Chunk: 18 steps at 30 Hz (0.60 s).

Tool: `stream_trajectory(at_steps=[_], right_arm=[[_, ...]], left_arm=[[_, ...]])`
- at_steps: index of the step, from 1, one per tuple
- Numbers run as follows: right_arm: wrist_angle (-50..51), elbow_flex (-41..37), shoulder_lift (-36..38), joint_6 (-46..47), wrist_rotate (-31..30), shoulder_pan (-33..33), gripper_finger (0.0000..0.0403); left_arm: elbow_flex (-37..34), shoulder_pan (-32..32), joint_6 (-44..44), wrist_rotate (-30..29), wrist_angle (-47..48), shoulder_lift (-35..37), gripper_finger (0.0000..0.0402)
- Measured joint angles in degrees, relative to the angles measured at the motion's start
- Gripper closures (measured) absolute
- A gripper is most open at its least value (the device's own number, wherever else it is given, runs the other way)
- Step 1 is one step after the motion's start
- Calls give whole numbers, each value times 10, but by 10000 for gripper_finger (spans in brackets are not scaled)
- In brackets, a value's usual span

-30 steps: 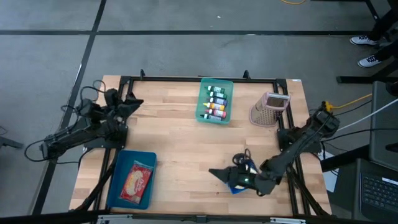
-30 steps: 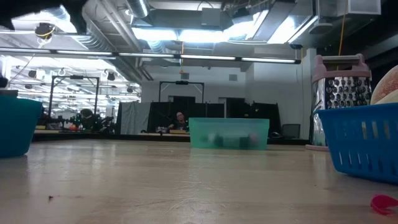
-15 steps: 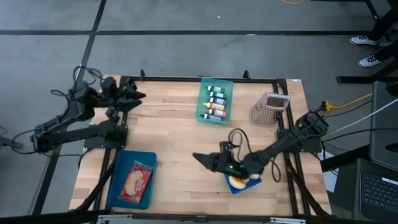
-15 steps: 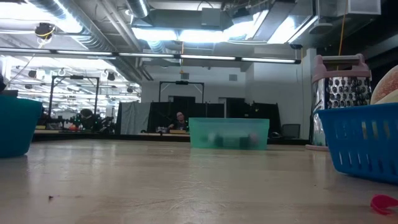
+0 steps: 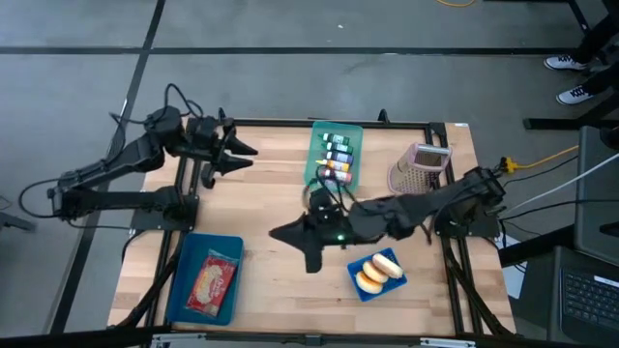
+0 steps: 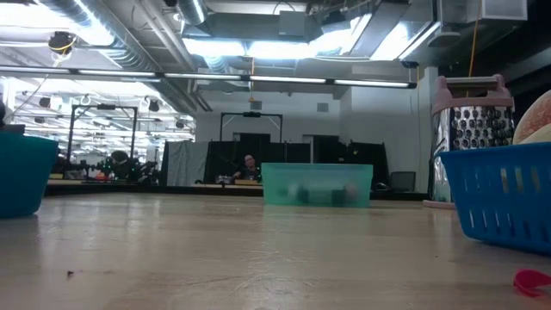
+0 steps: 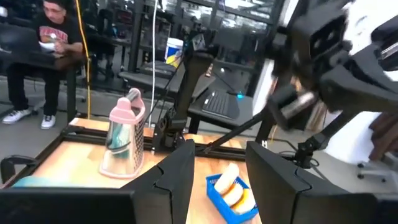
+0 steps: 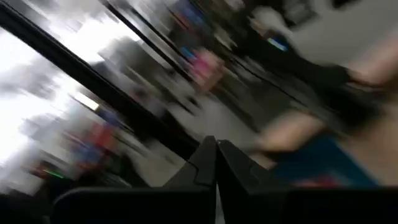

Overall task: Pick & Place Food Item
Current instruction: Put the pink donut into the blue bin

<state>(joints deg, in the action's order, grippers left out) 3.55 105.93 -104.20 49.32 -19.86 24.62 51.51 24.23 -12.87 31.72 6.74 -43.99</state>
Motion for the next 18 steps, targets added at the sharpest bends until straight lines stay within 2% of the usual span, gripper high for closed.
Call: stream_trajectory(at_steps=[3,6,9,12,13,18], right_arm=[[274,123,-14,9,-14,3,400],[496,212,-24,72,-24,14,400],[666,235,-23,188,-26,39,401],[841,230,-28,333,8,82,401],[874,224,-33,378,25,97,401],[840,138,-44,513,90,170,402]], left_arm=[[10,-10,3,11,0,-26,263],[17,-23,31,10,36,-45,263],[20,-37,65,-36,95,-59,263],[20,-52,90,-82,134,-69,263],[20,-57,95,-92,143,-70,263],[20,-69,100,-112,143,-82,263]])
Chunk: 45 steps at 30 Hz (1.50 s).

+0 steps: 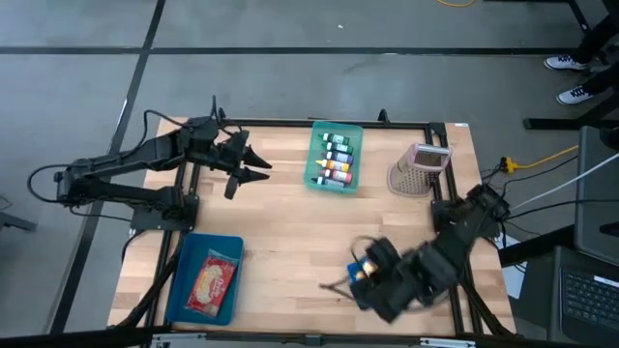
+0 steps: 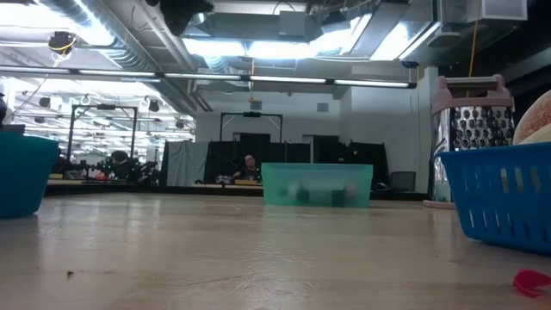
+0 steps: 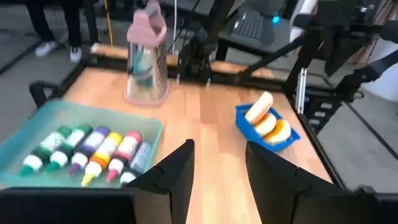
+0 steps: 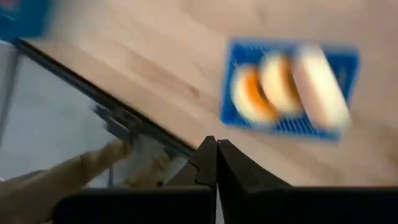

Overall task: Pick & Place Food Item
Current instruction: Put the pink donut into the blue bin

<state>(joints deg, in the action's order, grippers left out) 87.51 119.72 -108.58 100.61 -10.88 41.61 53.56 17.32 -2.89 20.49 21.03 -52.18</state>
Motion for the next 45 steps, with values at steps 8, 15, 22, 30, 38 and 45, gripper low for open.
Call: stream_trajectory(at_steps=[8,15,22,30,38,45], right_arm=[[-48,-114,-10,199,25,82,402],[-26,-155,-8,220,13,81,402],[19,-161,-7,219,-1,72,403],[-76,-239,9,223,-5,64,403],[-136,-332,71,225,-25,46,403],[-93,-332,129,220,-48,50,403]], left_arm=[[0,-2,7,7,9,-49,263],[0,-2,7,16,-19,-83,263],[0,-2,7,16,-27,-92,263],[0,-2,3,17,-28,-91,263],[0,-2,-26,38,-28,-91,263],[-1,-2,-34,38,-31,-91,263]])
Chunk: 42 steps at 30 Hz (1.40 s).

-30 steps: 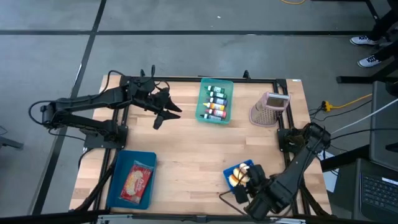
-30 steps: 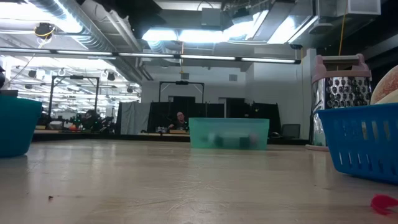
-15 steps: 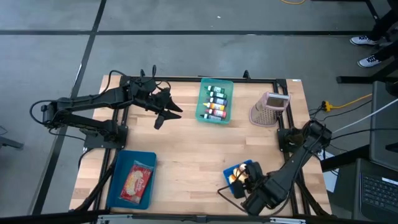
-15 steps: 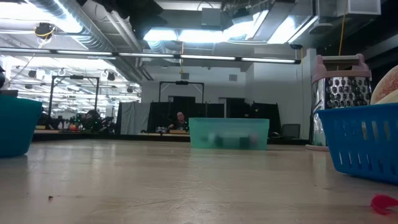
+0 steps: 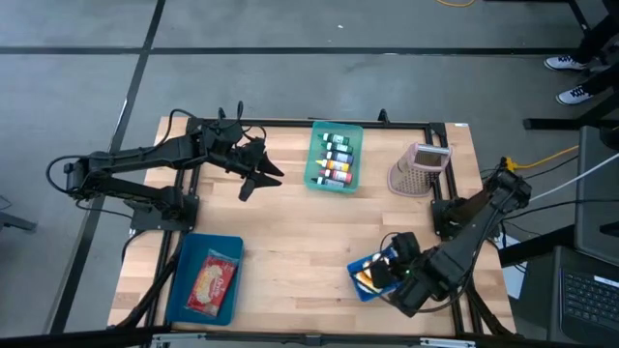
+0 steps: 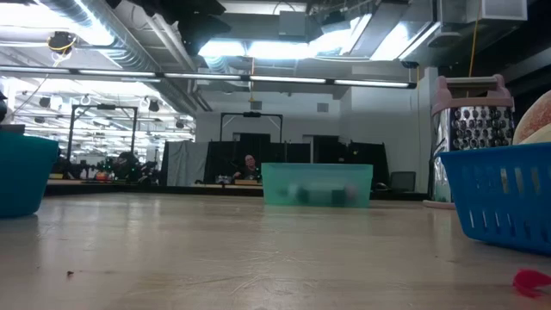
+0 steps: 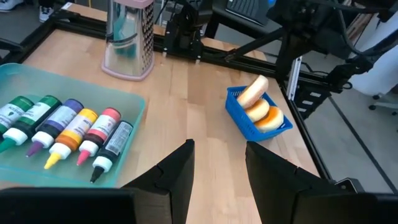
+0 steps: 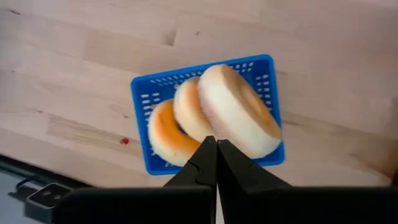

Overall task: Pick & Place Food Item
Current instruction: Put the pink donut into the blue bin

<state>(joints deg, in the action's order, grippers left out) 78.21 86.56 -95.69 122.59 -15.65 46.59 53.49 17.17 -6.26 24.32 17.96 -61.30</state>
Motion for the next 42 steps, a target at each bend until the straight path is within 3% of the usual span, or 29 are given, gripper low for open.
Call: stream_trajectory(at_steps=[5,15,20,25,30,42], right_arm=[[-19,-22,0,-5,26,1,403],[-219,-168,-1,7,46,1,403],[-218,-143,22,-5,18,-5,403],[-133,-87,48,-16,-2,-4,403],[-47,-62,51,-16,20,-4,403],[-179,-177,50,2,41,-4,403]], left_arm=[[0,0,0,-5,0,0,263],[0,0,3,-6,2,0,263],[0,0,-11,-3,2,0,263],[0,0,-11,-3,-1,0,263],[0,0,-10,-3,-2,0,263],[0,1,0,-4,-2,0,263]])
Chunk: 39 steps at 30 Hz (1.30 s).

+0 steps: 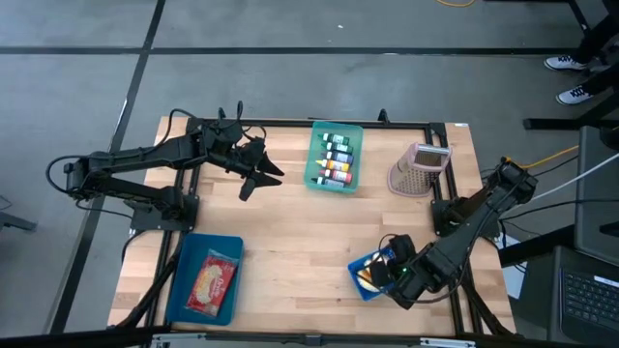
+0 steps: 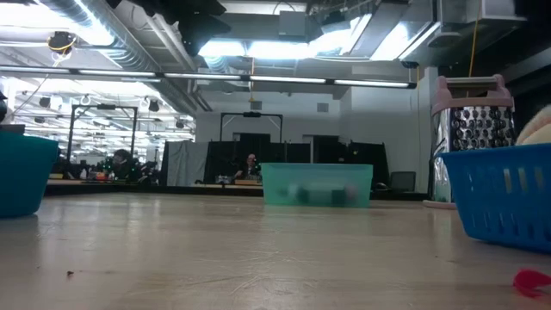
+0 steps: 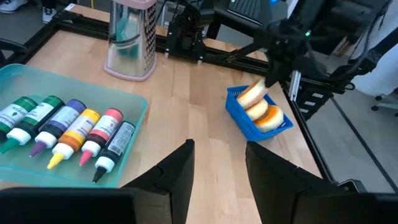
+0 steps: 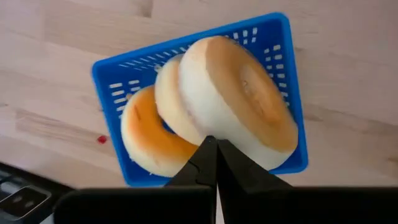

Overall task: Pick & Place Food Item
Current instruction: Put the pink donut into the blue bin, then return to Home Position

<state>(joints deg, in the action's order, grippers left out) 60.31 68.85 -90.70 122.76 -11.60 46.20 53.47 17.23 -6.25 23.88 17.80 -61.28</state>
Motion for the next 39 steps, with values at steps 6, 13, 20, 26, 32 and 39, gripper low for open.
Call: stream_trajectory(at_steps=[6,13,20,26,32,39], right_arm=[[-71,-77,1,5,5,-4,403],[-179,-140,0,7,6,-4,403],[-121,-105,35,2,-29,-9,403],[-4,-37,76,-6,-56,-9,403],[125,62,92,-17,-132,-13,403],[260,170,92,-41,-223,-30,403]], left_arm=[[0,0,6,-2,3,0,263],[0,0,5,-2,4,0,263],[0,0,-4,-2,4,0,263],[0,0,-5,-2,-1,0,263],[0,0,-5,-3,-4,0,263],[0,4,-38,-22,-59,0,263]])
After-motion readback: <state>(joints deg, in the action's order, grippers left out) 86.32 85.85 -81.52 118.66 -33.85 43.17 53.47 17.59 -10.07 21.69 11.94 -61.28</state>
